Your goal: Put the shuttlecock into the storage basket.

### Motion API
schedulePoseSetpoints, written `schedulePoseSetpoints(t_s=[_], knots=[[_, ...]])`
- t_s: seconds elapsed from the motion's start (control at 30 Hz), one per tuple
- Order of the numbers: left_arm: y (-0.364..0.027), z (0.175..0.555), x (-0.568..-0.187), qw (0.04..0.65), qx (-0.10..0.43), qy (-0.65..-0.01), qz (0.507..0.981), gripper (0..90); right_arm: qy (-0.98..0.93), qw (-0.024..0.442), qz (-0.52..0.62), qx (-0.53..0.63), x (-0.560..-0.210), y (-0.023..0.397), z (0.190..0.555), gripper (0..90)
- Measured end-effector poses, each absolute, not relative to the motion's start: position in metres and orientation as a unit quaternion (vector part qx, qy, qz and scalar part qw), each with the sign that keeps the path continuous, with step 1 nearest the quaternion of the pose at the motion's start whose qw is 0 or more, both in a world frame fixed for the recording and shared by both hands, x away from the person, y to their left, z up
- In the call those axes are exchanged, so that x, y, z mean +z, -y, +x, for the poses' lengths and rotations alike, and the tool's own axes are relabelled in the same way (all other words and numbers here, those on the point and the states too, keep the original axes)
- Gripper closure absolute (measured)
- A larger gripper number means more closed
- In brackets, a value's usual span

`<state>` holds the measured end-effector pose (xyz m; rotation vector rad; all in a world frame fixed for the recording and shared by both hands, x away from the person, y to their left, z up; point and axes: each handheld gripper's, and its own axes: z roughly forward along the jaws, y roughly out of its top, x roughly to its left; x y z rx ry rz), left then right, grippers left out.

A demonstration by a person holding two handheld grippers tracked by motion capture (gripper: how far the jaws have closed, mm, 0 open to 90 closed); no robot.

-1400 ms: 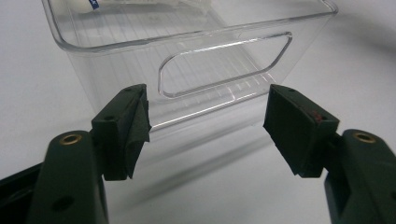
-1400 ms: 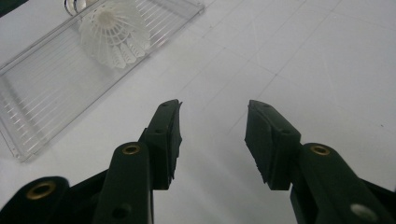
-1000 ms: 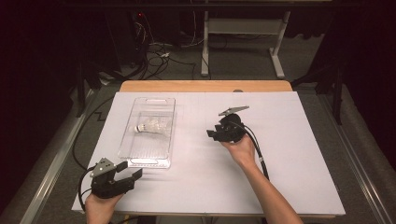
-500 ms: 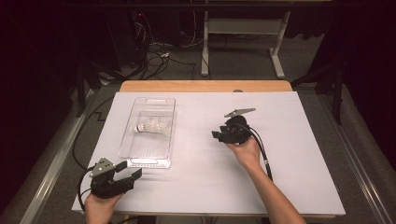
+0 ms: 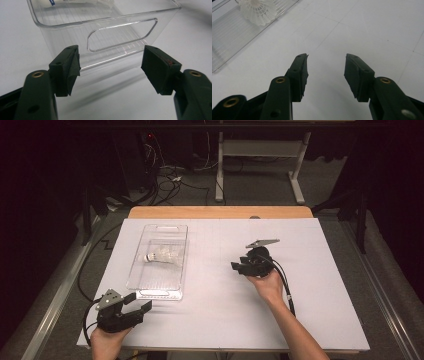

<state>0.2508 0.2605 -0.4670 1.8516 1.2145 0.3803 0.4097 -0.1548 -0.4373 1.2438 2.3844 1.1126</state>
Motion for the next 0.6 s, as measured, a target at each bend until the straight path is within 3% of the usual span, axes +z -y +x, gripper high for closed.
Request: schedulePoseSetpoints(t_s=[0.6], knots=[[-0.260, 0.251, -0.467, 0.433, 0.154, -0.487, 0.743, 31.9, -0.805, 0.123, 0.441, 0.379, -0.443, 0.177, 0.402, 52.0]])
